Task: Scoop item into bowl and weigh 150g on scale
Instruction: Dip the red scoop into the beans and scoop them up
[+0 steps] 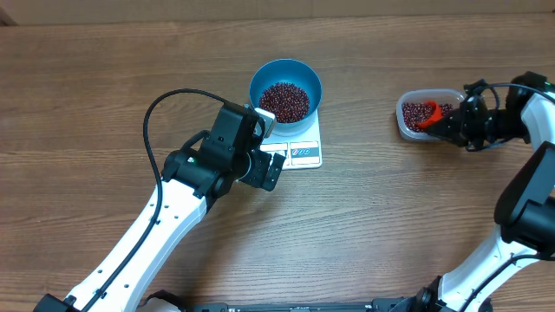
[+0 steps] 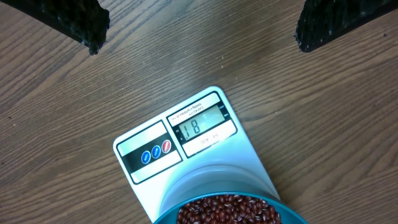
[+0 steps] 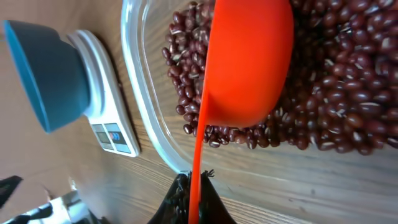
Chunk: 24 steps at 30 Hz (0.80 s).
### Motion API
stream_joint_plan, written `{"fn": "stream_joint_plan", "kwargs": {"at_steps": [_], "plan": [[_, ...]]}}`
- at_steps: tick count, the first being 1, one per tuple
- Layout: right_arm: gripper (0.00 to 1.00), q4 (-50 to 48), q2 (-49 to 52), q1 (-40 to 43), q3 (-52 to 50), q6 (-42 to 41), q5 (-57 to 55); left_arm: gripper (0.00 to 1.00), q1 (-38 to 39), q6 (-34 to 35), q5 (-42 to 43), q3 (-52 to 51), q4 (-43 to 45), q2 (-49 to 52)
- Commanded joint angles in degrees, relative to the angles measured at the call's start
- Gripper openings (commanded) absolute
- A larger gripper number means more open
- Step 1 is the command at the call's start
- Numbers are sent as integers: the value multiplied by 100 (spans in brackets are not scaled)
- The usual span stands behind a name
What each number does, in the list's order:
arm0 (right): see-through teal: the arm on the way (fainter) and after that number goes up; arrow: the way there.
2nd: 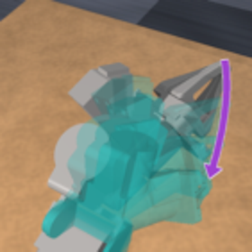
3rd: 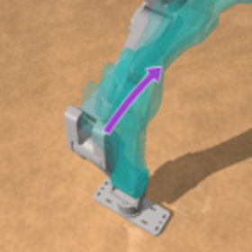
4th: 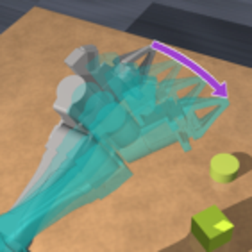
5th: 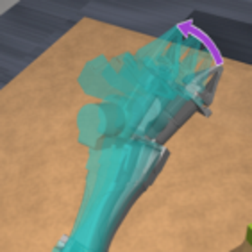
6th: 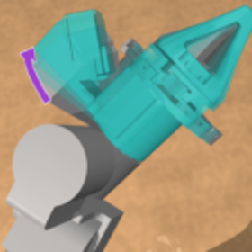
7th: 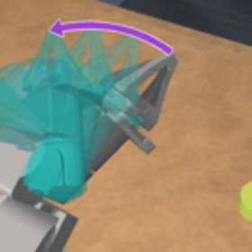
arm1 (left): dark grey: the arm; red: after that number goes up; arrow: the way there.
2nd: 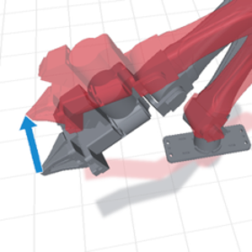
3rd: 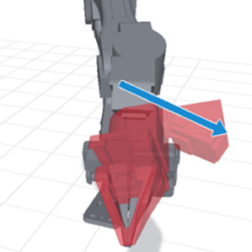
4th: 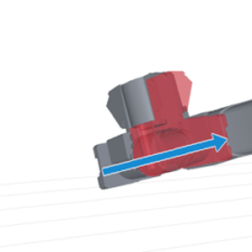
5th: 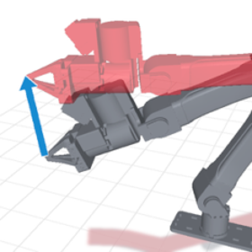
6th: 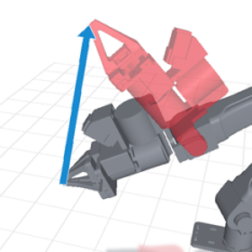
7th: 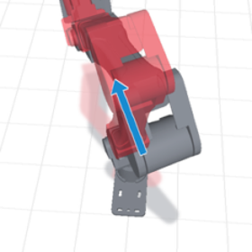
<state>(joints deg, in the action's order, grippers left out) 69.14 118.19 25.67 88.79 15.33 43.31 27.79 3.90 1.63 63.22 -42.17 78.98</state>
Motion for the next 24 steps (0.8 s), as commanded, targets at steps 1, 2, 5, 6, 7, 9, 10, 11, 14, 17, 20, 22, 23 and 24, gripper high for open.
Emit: {"fn": "stream_joint_plan", "kwargs": {"at_steps": [1,2,5,6,7,9,10,11,14,17,20,22,23,24], "plan": [[4,109,57,197,-24,350,632,100,39,-136,-17,-17,4,9],[4,151,57,249,-24,417,708,100,39,-136,-17,-17,4,9],[4,267,57,385,-24,592,855,100,39,-136,-17,-17,4,9],[4,326,57,428,-24,662,905,100,39,-136,-17,-17,4,9],[4,378,57,461,-24,754,964,100,39,-133,-17,-17,4,9],[4,474,57,533,-24,909,1095,100,39,-136,-17,-17,4,9],[4,498,57,566,-24,925,1154,100,39,-136,-17,-17,4,9],[4,514,57,601,-24,929,1207,100,39,-136,-17,-17,4,9],[4,619,57,673,-24,1119,1412,99,39,-136,-17,-17,4,9],[4,798,57,723,-24,1375,1600,100,39,-133,-17,-17,2,9],[4,852,57,752,-24,1373,1663,100,39,-136,-17,-17,4,9],[4,907,55,752,-24,1381,1722,100,39,-136,-17,-17,4,9],[4,942,55,752,-24,1493,1788,100,39,-133,-17,-17,4,9],[4,1043,55,752,-24,1696,1912,99,39,-136,-17,-17,4,9]]}}
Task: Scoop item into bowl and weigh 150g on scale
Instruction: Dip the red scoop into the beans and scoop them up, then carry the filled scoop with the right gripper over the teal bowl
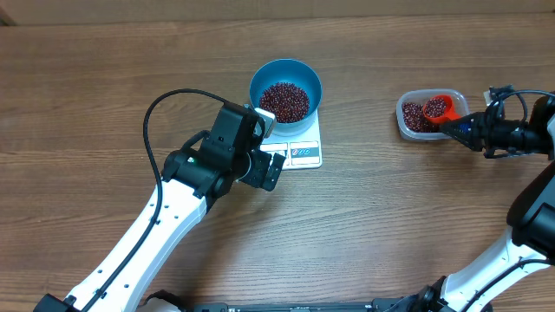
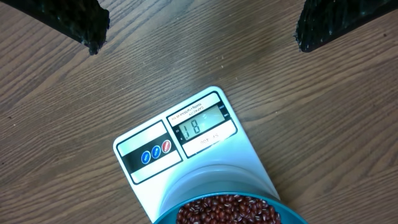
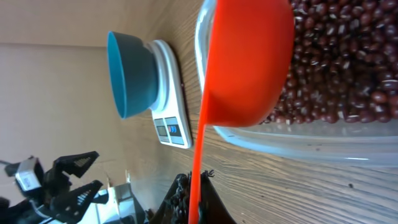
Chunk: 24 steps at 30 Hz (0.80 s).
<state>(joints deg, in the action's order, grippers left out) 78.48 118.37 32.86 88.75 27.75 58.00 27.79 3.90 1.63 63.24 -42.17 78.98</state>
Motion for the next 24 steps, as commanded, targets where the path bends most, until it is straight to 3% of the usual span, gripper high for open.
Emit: {"fn": "stream_joint_plan", "kwargs": {"at_steps": [1,13,24], "plan": [[4,192,37,33,-20,612,553,100,39,-136,-17,-20,4,9],[4,1106,37,-101,-20,1755,1980,100,39,-136,-17,-20,4,9],[4,1163,37,-1049,-20,1777,2769,100,39,-136,-17,-20,4,9]]}}
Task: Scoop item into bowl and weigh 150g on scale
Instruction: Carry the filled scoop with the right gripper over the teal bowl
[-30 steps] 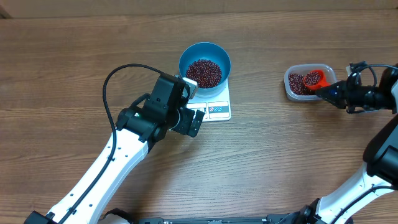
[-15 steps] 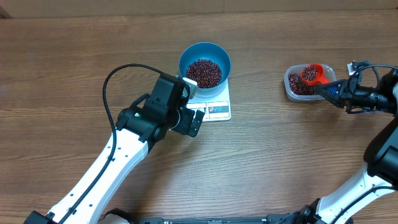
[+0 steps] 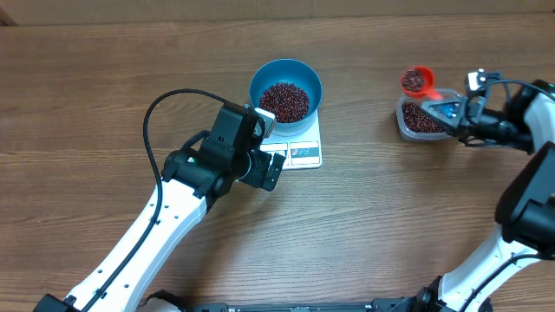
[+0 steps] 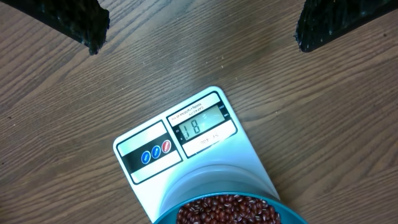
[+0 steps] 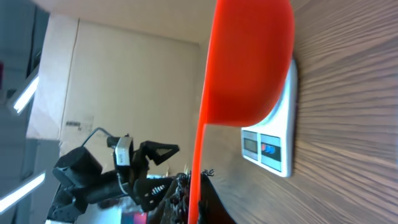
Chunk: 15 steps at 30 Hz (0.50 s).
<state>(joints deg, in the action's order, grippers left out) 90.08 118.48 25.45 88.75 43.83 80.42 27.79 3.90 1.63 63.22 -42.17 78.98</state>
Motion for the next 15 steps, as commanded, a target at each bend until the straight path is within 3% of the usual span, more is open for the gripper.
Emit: {"fn": "stream_joint_plan", "kwargs": {"at_steps": [1,15], "plan": [[4,-20,26,-409,-20,168,540,100,39,-133,-17,-17,4,9],[4,-505,26,-1836,46,-81,560,99,39,-136,-17,-17,4,9]]}}
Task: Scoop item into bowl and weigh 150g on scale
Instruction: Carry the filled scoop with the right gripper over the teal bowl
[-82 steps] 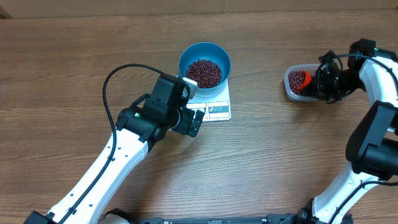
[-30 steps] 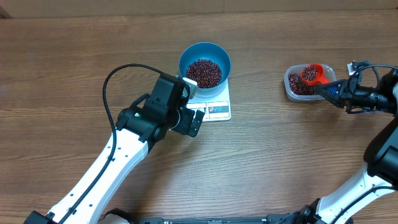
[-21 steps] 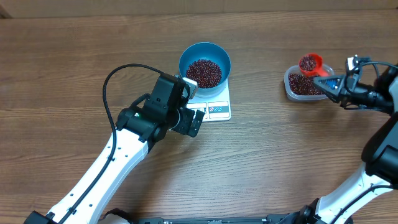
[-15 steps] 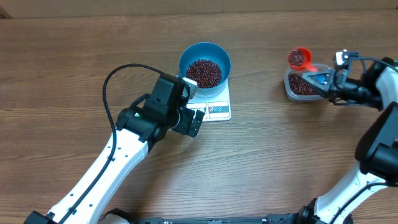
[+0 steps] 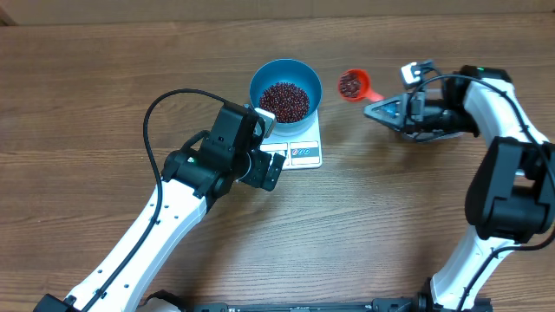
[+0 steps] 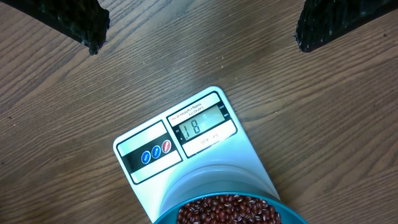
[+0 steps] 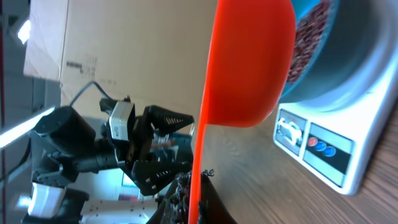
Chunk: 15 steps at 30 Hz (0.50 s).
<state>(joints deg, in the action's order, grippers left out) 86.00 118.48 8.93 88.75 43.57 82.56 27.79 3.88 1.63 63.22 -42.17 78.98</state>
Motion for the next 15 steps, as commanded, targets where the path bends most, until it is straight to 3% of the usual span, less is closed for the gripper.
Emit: {"fn": "stream_joint_plan", "kwargs": {"at_steps": [1,15], "plan": [[4,-133,26,-229,79,-116,345,100,39,-133,-17,-17,4,9],[4,-935,26,-935,898,-1902,-831,100,39,-133,-17,-17,4,9]]}}
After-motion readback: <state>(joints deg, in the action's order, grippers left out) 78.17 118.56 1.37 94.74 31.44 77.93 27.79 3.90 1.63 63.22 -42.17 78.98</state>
